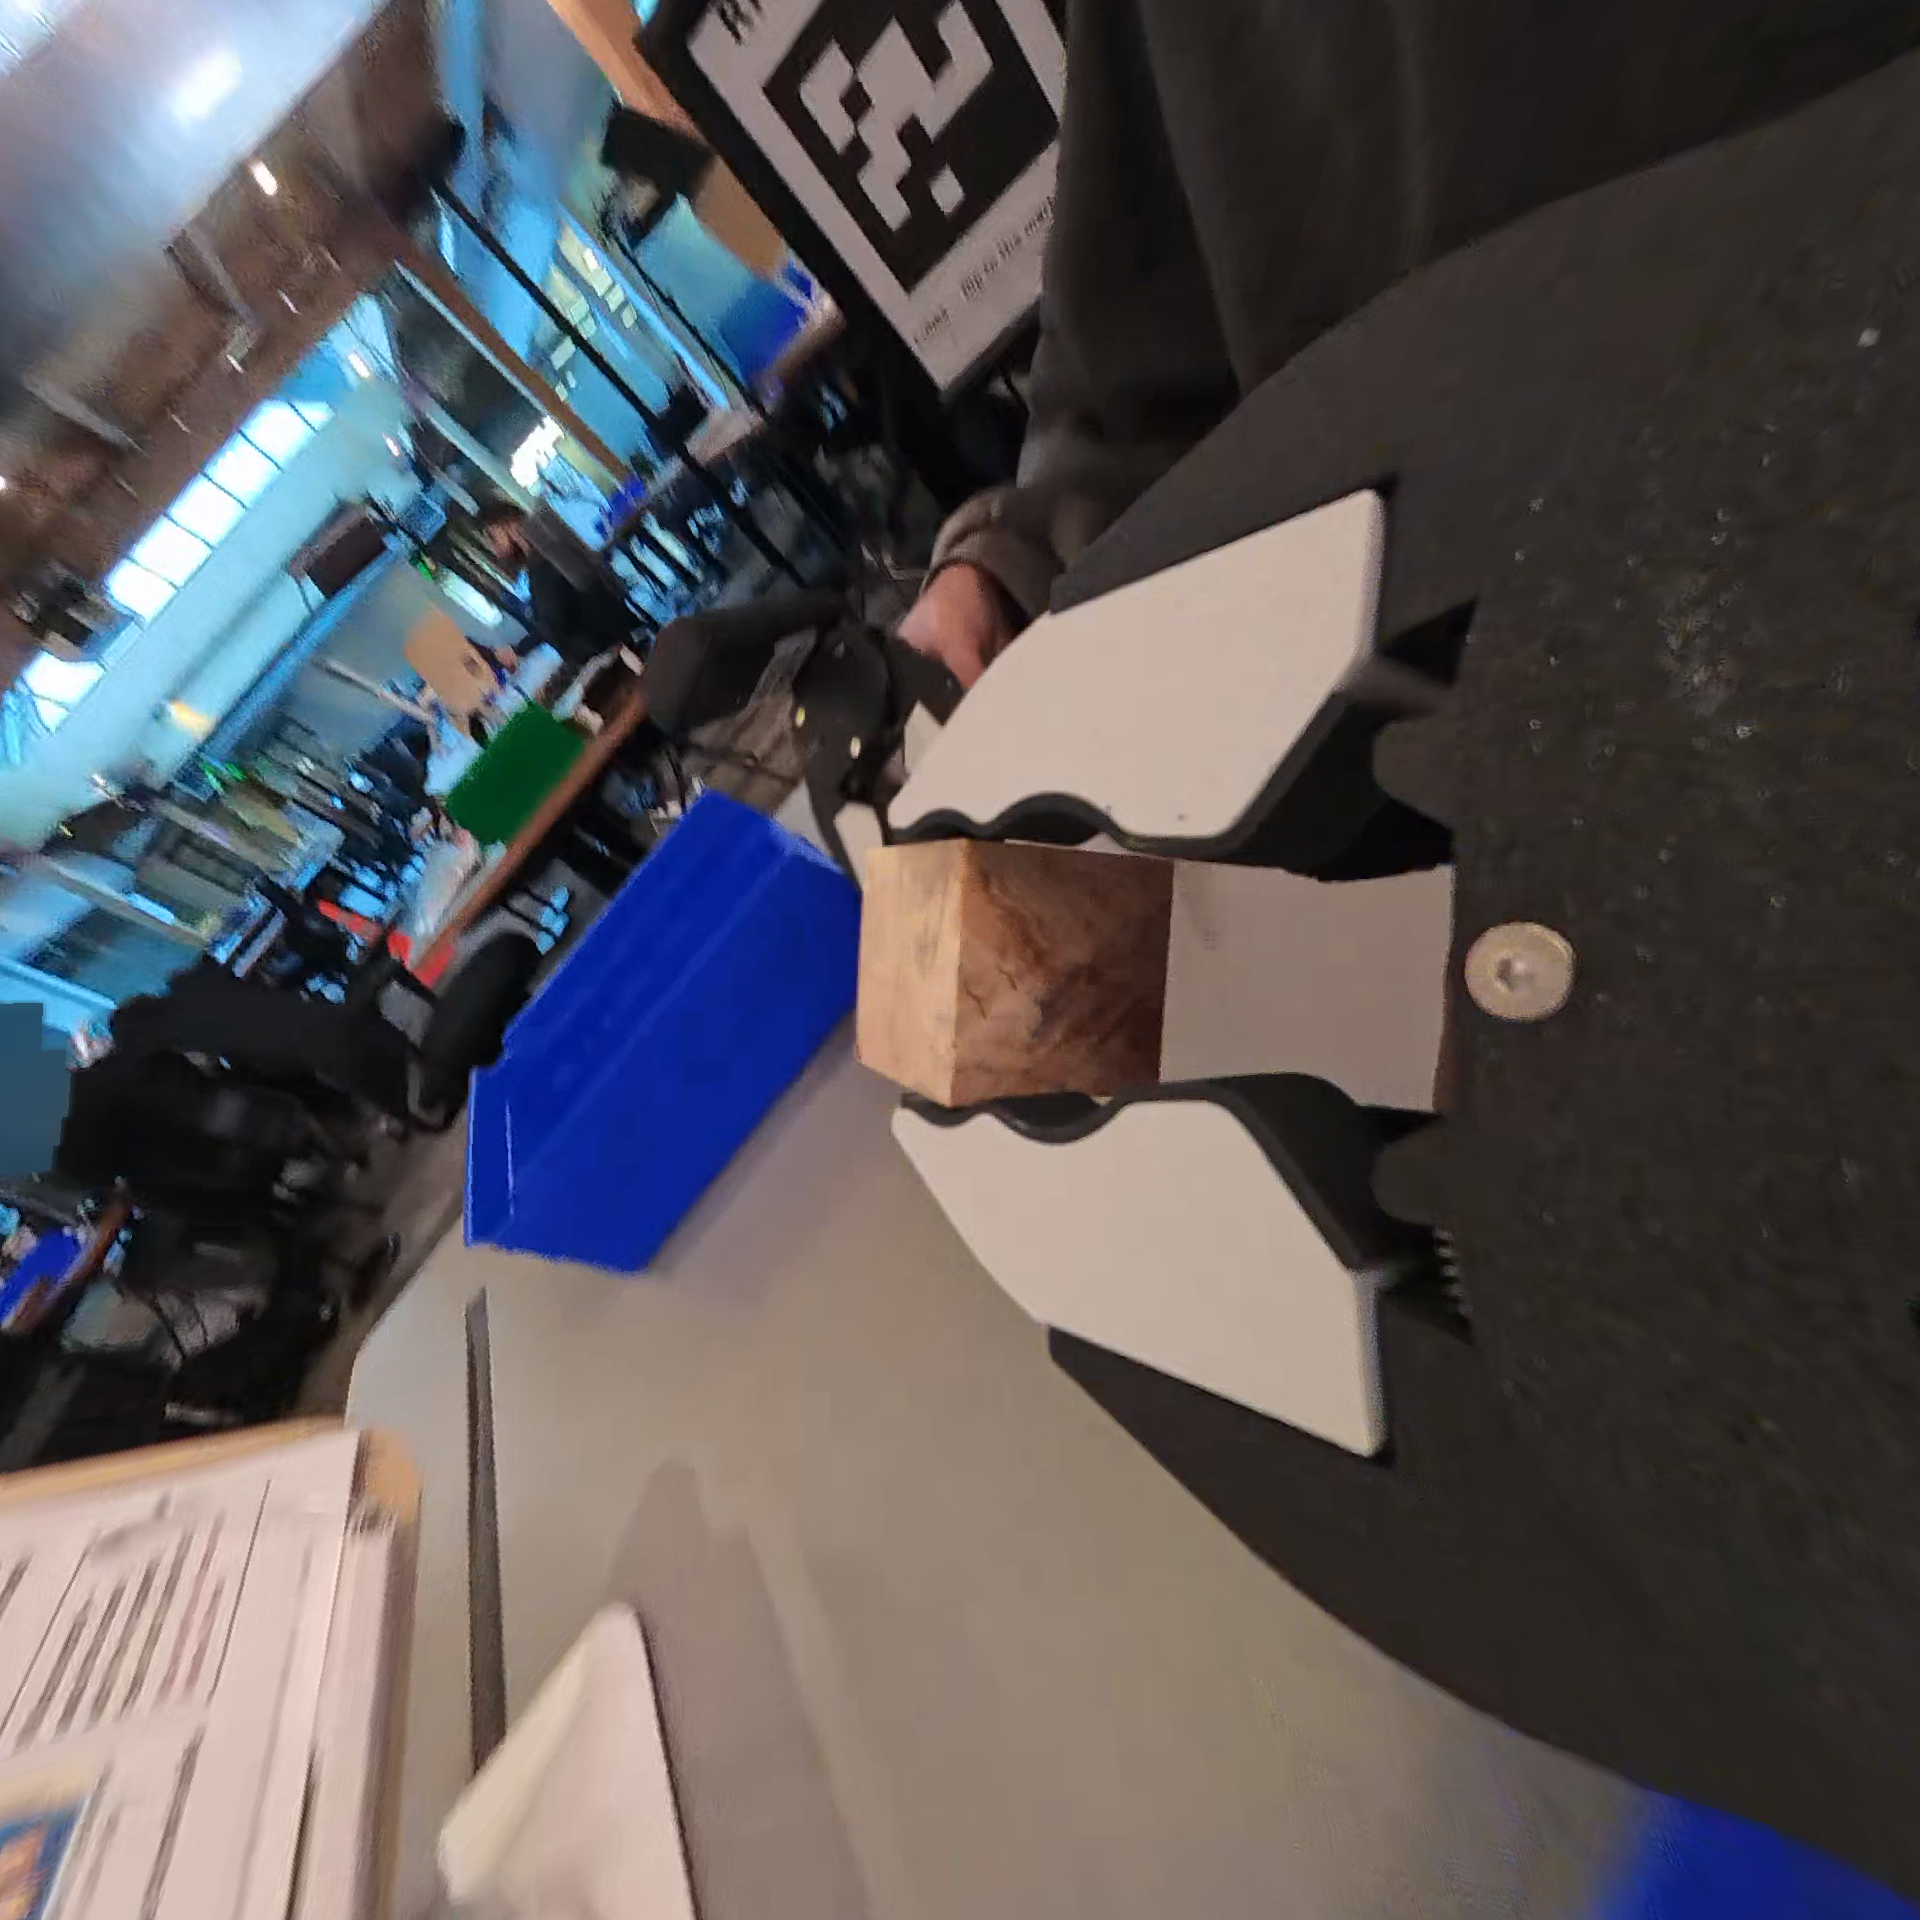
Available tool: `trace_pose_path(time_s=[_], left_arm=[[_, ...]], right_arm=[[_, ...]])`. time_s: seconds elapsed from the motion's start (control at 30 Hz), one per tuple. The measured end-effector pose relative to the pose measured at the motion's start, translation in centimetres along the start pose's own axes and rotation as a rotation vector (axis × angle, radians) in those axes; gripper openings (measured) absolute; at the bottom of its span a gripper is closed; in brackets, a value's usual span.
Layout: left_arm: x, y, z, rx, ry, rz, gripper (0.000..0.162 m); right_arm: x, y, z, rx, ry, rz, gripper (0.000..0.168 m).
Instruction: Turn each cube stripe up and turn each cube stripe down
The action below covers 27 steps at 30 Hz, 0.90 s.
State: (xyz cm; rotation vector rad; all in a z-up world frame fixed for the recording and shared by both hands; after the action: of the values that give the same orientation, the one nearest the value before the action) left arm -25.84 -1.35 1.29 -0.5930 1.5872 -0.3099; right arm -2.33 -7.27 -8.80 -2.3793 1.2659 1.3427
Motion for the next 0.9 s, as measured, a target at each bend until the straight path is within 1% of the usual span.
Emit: trace_pose_path(time_s=[0.07, 0.13, 0.17, 0.23, 0.27, 0.3, 0.37, 0.4, 0.43, 0.47, 0.5, 0.67, 0.7, 0.73, 0.77, 0.83, 0.9], left_arm=[[0.6, -1.3, 2.2, 0.04, -0.031, -0.01, 0.044], [0.8, -2.4, 3.8, 0.079, -0.068, -0.01, 0.044], [0.8, -2.9, 4.4, 0.097, -0.091, -0.015, 0.044], [0.9, -3.5, 5.3, 0.121, -0.12, -0.02, 0.044], [1.1, -3.6, 5.7, 0.125, -0.119, -0.02, 0.044], [1.4, -3.7, 6.1, 0.14, -0.11, -0.022, 0.044], [2.1, -3.8, 6.8, 0.16, -0.092, -0.026, 0.044], [2.4, -3.7, 7.1, 0.159, -0.088, -0.027, 0.044], [2.6, -3.5, 7.3, 0.16, -0.097, -0.034, 0.044], [2.8, -3.3, 7.5, 0.168, -0.095, -0.046, 0.044], [2.9, -3.1, 7.7, 0.172, -0.092, -0.053, 0.044], [3.2, -2.9, 7.4, 0.163, -0.101, -0.048, 0.045], [3.1, -3.0, 6.9, 0.146, -0.106, -0.044, 0.055], [3.1, -3.1, 6.1, 0.123, -0.103, -0.046, 0.07], [3.3, -3.0, 5.1, 0.077, -0.089, -0.058, 0.077], [4.8, -2.3, 3.0, -0.062, -0.02, -0.063, 0.072], [6.7, -2.0, 1.2, -0.146, -0.03, -0.05, 0.071]], right_arm=[[-2.9, 1.7, 0.3, -0.129, -0.054, -0.041, 0.059], [-5.7, 3.8, 0.2, -0.317, -0.19, -0.047, 0.059], [-6.7, 4.5, 0.2, -0.399, -0.255, -0.023, 0.063], [-8.0, 5.3, 0.3, -0.553, -0.347, 0.061, 0.064], [-8.3, 5.6, 0.3, -0.617, -0.369, 0.105, 0.061], [-8.5, 5.6, 0.5, -0.651, -0.38, 0.142, 0.061], [-8.6, 5.5, 0.8, -0.666, -0.391, 0.173, 0.069], [-8.7, 5.5, 0.9, -0.666, -0.403, 0.179, 0.069], [-8.5, 5.6, 1.1, -0.665, -0.393, 0.168, 0.065], [-8.2, 5.6, 1.4, -0.662, -0.364, 0.151, 0.053], [-8.0, 5.7, 1.4, -0.674, -0.358, 0.137, 0.045], [-7.9, 5.4, 1.5, -0.673, -0.349, 0.136, 0.045], [-7.9, 5.2, 1.4, -0.655, -0.344, 0.137, 0.045], [-8.0, 5.0, 1.3, -0.637, -0.347, 0.132, 0.045], [-8.1, 4.7, 1.0, -0.623, -0.369, 0.128, 0.045], [-8.2, 3.9, 0.5, -0.582, -0.381, 0.126, 0.045], [-8.1, 2.9, 0.2, -0.52, -0.374, 0.108, 0.045]])
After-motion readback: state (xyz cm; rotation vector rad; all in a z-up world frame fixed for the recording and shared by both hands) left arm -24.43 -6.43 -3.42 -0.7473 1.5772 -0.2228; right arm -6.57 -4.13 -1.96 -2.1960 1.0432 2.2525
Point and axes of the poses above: each gripper's, where its closed fingertips meet, z out along the fingers, x out of its underside, y = z × x across the jaws, the point moved 6 cm from there along -z, back along the fingers, and after that the axes turned 3 degrees about x, right-handed, at the moved point
